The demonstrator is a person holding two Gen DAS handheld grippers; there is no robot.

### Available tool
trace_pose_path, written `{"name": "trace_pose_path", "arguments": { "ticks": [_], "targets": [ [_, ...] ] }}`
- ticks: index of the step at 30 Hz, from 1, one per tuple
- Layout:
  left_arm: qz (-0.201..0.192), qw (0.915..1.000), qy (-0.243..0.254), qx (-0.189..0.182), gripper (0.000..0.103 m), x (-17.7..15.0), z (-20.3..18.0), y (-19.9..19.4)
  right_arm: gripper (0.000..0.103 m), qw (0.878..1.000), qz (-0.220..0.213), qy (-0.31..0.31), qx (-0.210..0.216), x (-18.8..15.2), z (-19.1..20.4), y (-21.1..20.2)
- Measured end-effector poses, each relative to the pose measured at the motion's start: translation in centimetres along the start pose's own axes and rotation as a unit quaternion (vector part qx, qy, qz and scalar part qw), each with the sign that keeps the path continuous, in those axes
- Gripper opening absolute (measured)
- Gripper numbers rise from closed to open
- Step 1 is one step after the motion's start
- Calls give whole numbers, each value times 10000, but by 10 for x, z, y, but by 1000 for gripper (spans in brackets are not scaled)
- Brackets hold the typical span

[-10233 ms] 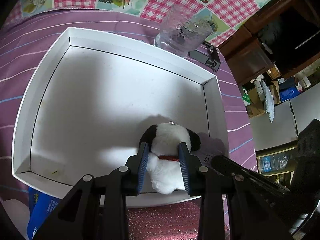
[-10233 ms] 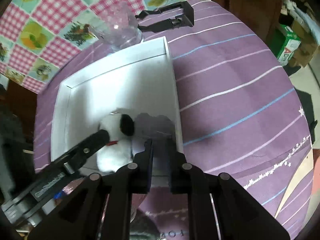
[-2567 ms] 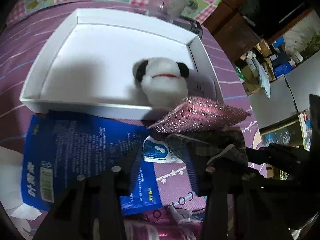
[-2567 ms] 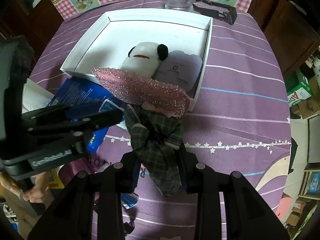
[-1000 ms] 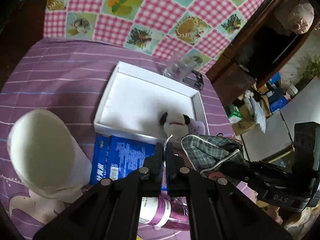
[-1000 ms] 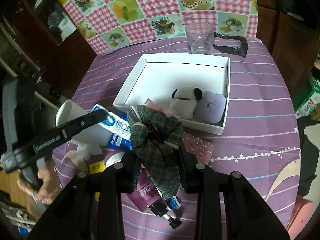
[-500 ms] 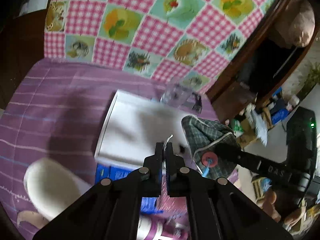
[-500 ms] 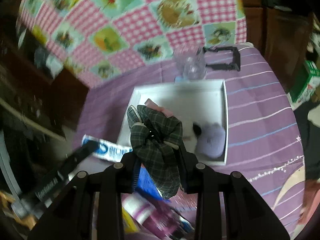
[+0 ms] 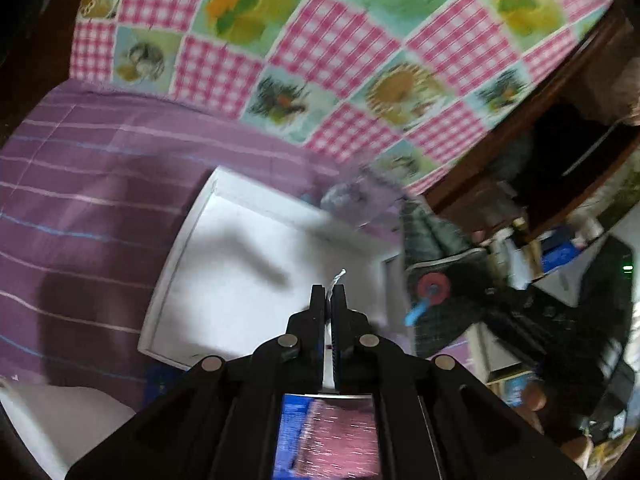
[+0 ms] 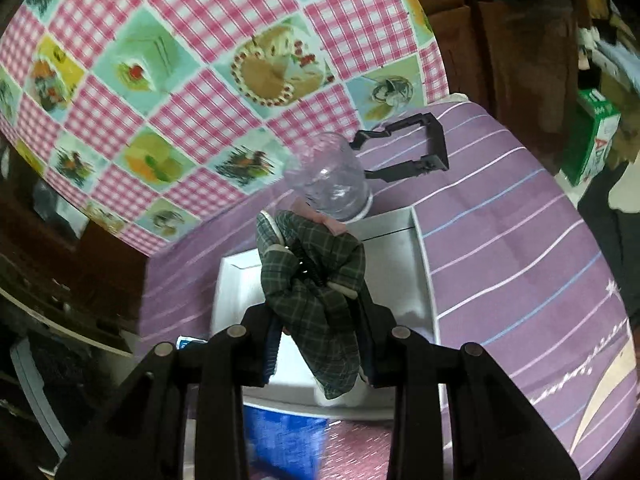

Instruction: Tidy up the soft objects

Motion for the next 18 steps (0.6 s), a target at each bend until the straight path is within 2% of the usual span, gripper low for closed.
{"name": "trace_pose_path", "arguments": {
  "ticks": [5, 8, 10, 13, 18],
  "targets": [
    [233, 9991, 52, 361, 1, -11, 18, 21, 34, 9962, 625, 546, 253, -19, -9, 31],
    [166, 9949, 275, 959, 1, -11, 33, 23, 34, 9926, 919, 791, 111, -36, -9, 47],
    [167, 9926, 383, 1140, 1, -12, 38, 25, 34, 9912, 986, 871, 132, -42, -5, 51],
    [348, 9925, 320, 1128, 1, -17, 45, 34, 34, 9871, 1055, 1143, 390, -48, 2, 53],
    [593, 9851, 358, 1577, 1, -25, 63, 42, 34, 9833, 947, 1390, 699, -46, 14, 48]
  ]
}}
Point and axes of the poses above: each gripper's, at about its wrist camera, not at the fingertips, and y roughly the way its jaws point, z to its left, x to its top, the point moved 7 cm from there along y, roughly the way its jaws point, and after that the axes turned 15 degrees about -z, right-handed, at the moved point
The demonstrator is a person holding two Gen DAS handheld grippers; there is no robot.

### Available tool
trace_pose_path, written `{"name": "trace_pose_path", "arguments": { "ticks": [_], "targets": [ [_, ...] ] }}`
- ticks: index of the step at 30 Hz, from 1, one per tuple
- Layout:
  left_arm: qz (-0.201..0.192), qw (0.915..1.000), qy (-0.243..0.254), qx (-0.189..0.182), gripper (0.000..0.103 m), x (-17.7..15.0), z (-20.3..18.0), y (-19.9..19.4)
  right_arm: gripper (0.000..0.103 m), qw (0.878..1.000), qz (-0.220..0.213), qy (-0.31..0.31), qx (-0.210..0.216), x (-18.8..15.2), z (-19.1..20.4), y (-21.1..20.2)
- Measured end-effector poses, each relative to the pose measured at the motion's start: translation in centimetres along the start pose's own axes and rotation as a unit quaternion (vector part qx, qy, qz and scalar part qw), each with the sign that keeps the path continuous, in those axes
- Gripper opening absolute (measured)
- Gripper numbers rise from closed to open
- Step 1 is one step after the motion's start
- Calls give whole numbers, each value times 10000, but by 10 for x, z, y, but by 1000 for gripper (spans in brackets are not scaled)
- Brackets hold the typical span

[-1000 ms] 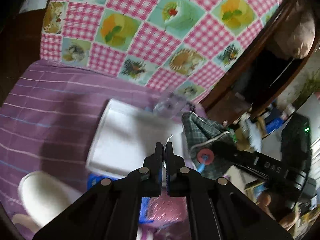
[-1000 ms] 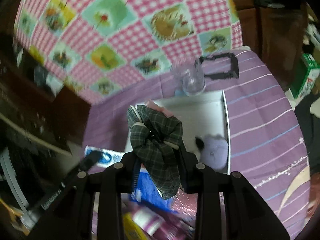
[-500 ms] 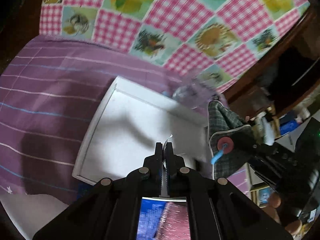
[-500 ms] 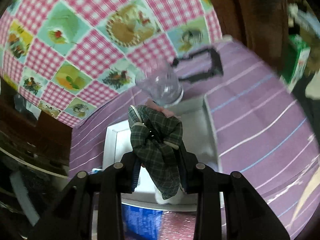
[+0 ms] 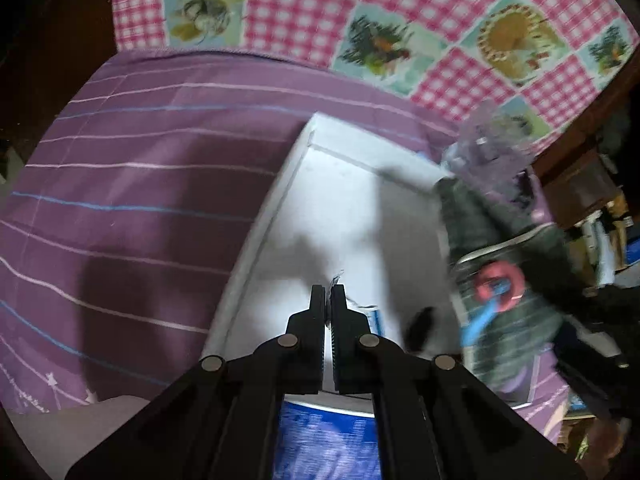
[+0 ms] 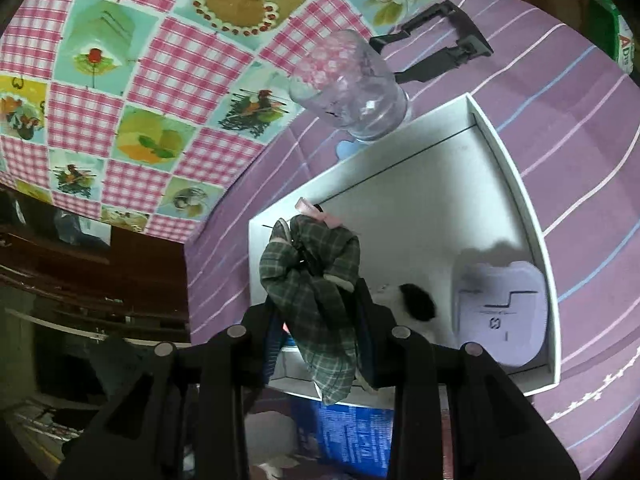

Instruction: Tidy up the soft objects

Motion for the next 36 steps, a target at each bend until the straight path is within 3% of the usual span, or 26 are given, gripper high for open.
{"name": "trace_pose_path", "arguments": {
  "ticks": [5, 10, 13, 14, 15, 20, 25, 32, 34, 36],
  "targets": [
    [255, 9993, -43, 275, 1, -6, 10, 11, 34, 9996, 194, 220, -23, -10, 2, 9],
    [132, 9996, -212, 162, 5, 1, 10, 3, 34, 9983, 467, 338, -31, -26, 3, 25],
    [33, 9993, -321, 163, 32, 5, 11, -4, 34, 9983, 451, 362, -44, -34, 6, 31],
    [-22, 9993, -329, 156, 50, 6, 12, -6, 34, 9985, 422, 352, -59, -36, 7, 33],
    [-50, 9994, -323, 107, 51, 7, 11, -7, 34, 9986, 407, 338, -73, -37, 7, 35],
    [-51, 9994, -152, 314, 51, 4, 9, -11, 34, 9974, 449, 88, -553, -45, -1, 45],
    [-89, 9993, -121, 347, 51, 6, 7, -12, 34, 9959, 568, 104, -692, -41, -13, 46],
    [-339, 9986, -47, 397, 51, 13, 3, -27, 34, 9959, 639, 346, -537, -38, -20, 45],
    [-453, 9987, -44, 240, 41, 15, -1, -30, 34, 9957, 671, 322, -542, -39, -19, 46],
    [-539, 9985, -44, 67, 15, 17, -5, -32, 34, 9956, 694, 310, -551, -41, -18, 46]
  ]
}}
Point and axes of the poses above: each gripper's, at about its wrist camera, not at the fingertips, and y roughly the way its jaws point, z to its left, x to its top, the point moved 7 cm from there along y, roughly the way its jaws point, and after that the axes turned 15 degrees about -z, right-handed, at the moved point
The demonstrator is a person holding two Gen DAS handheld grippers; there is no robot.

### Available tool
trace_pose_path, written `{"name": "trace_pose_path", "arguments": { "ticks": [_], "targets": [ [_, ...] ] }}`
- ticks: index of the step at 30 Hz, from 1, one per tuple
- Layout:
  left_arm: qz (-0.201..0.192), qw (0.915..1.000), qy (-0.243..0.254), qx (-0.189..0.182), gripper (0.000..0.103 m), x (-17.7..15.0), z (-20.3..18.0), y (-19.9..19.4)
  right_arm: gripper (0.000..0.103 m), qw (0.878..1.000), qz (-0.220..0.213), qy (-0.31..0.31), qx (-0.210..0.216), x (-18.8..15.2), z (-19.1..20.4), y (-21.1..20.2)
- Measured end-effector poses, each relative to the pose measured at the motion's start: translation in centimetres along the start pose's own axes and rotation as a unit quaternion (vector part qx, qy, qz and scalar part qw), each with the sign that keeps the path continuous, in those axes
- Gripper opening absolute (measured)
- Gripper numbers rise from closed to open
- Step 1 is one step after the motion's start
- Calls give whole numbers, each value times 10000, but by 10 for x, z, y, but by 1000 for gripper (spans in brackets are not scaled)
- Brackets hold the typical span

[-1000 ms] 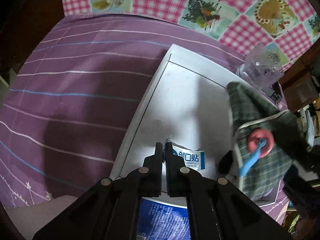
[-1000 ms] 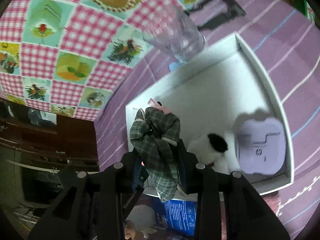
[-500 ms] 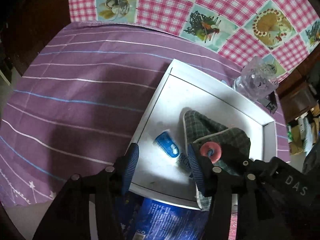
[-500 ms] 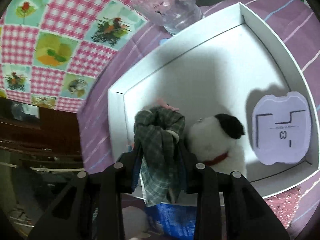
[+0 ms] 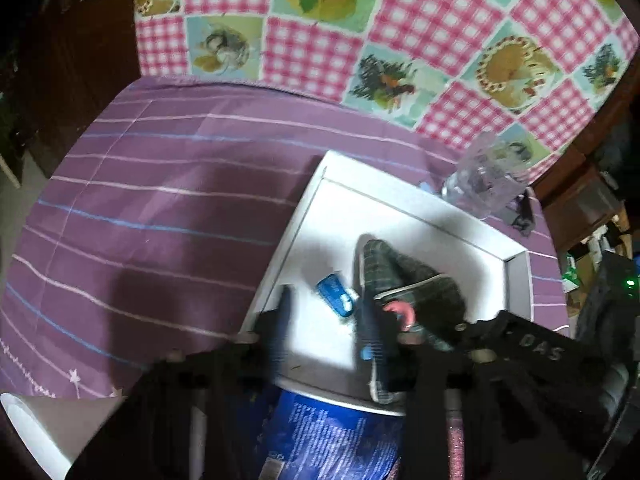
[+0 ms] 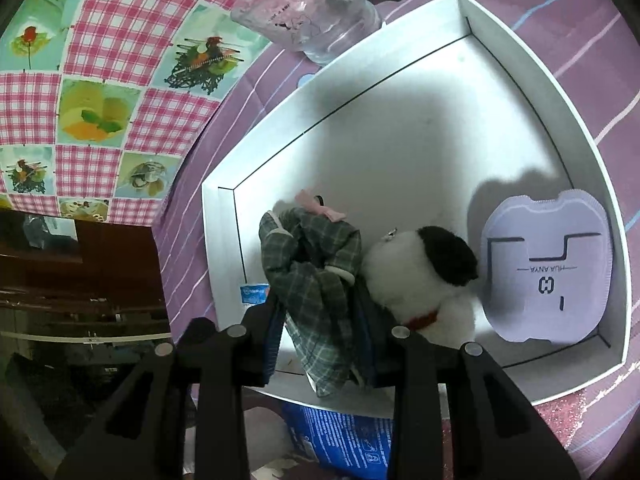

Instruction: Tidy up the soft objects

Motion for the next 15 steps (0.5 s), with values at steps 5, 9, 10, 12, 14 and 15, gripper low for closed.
{"name": "trace_pose_path", "arguments": {
  "ticks": [5, 9, 10, 12, 14, 15],
  "targets": [
    [210, 9923, -552, -1090, 8, -5, -12, 14, 34, 10000, 42, -40, -19, -1, 1, 2],
    [398, 9915, -877, -880, 8, -18, -4, 42, 34, 10000, 51, -54, -22, -1, 1, 2],
    [463, 9923, -871, -743, 8, -22, -2, 48, 34, 10000, 52, -46, -19, -2, 1, 2],
    [692, 9924, -921, -444, 4, -31, 4, 60, 34, 10000, 57, -6, -14, -1, 0, 2],
    [656, 9926, -944, -385, 3, -32, 7, 59, 34, 10000, 50, 14, -12, 0, -1, 2],
    [681, 9924, -953, -384, 3, -33, 6, 59, 34, 10000, 40, 26, -23, 0, -1, 1]
  ]
}}
Point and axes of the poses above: each gripper's, at about its wrist camera, not at the fingertips, and y roughly the way its jaws point, z to its left, x to its top, the point moved 7 cm from there along y, roughly the way its jaws point, and after that the axes turned 15 degrees about -z, right-handed, at the moved point
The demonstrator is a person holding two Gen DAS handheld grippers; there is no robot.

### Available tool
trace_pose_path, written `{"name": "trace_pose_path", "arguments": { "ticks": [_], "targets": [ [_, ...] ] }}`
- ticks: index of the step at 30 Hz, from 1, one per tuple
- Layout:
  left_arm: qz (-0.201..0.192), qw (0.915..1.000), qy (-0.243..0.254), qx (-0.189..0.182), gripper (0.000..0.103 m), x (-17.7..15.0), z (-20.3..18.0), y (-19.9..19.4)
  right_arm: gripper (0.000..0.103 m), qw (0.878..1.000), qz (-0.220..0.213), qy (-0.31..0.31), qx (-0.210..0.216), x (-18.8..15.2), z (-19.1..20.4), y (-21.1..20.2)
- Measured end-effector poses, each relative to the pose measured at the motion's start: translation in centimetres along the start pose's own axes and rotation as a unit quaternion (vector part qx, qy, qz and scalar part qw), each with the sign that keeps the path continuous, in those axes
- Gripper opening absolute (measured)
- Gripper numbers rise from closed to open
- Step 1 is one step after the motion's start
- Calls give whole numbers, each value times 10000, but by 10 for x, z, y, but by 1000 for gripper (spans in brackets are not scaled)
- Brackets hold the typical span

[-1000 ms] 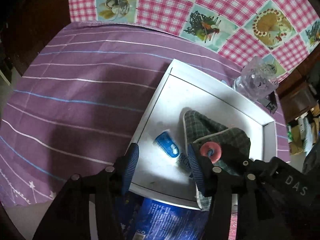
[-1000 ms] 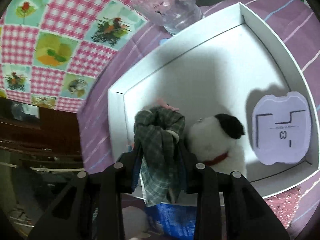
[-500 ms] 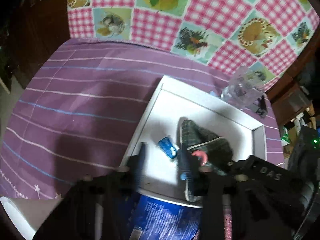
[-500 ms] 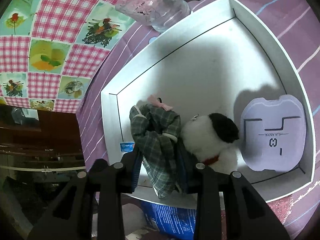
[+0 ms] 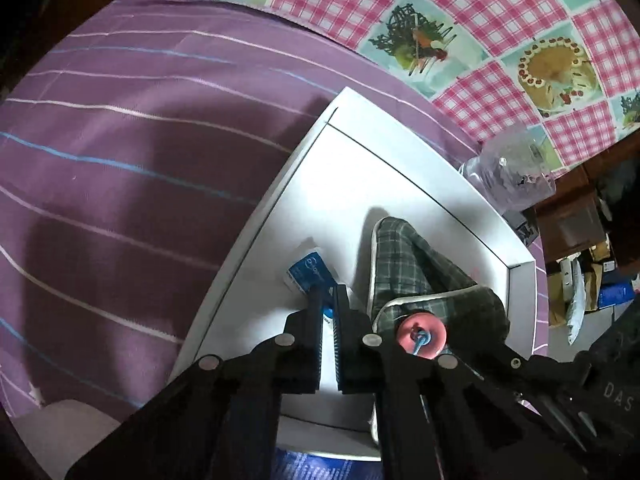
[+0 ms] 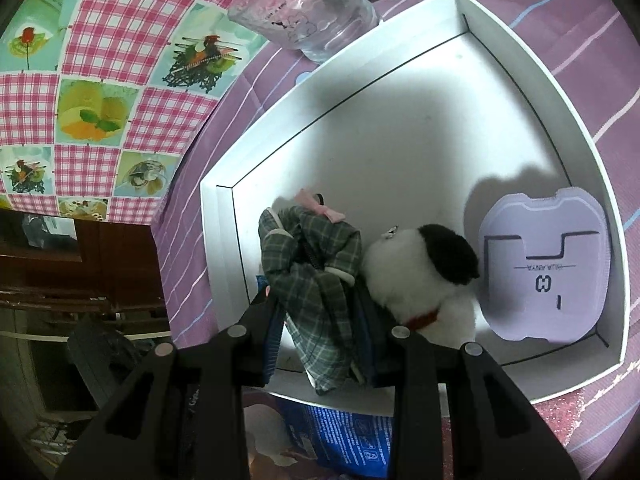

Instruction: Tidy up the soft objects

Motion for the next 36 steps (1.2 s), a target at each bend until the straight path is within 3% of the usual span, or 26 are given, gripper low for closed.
{"name": "trace_pose_path", "arguments": {
  "ticks": [2, 6, 9, 12, 20, 24, 28, 33, 36],
  "targets": [
    [42, 9999, 69, 101, 3, -2, -1, 0, 34, 10000, -29, 21, -7, 1, -1, -1],
    [126, 9966, 380, 724, 3, -5, 1, -5, 34, 9997, -199, 24, 122, 6, 0, -6],
    [190, 9916, 515, 1168, 3, -7, 6, -11, 34, 9997, -113, 84, 192, 5, 0, -3],
    [278, 9885, 651, 1340, 3, -11, 10, -14, 34, 9995, 84, 100, 285, 1, 1, 2],
    [244, 9929, 617, 983, 4, -10, 4, -25, 34, 9987, 350, -366, -58, -8, 5, 1],
    [139, 9936, 694, 882, 4, -7, -3, -35, 34, 9988, 347, -342, 96, -4, 6, -13],
    [96, 9937, 758, 826, 4, -4, -8, -42, 35, 9988, 159, -379, 276, 5, 8, -34],
    [35, 9938, 785, 790, 4, -1, -9, -46, 34, 9970, -259, -704, 212, 16, 9, -45],
    [3, 9940, 799, 750, 4, -1, -12, -43, 20, 9966, -263, -726, 279, 16, 9, -35]
  ]
}}
Point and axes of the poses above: each gripper's, at about its wrist camera, not at the fingertips, and y roughly the way its jaws point, z to its left, x to its top, the point moved 7 cm from there along y, roughly the way its jaws point, and after that the axes turned 15 degrees about -z, right-handed, at the moved point
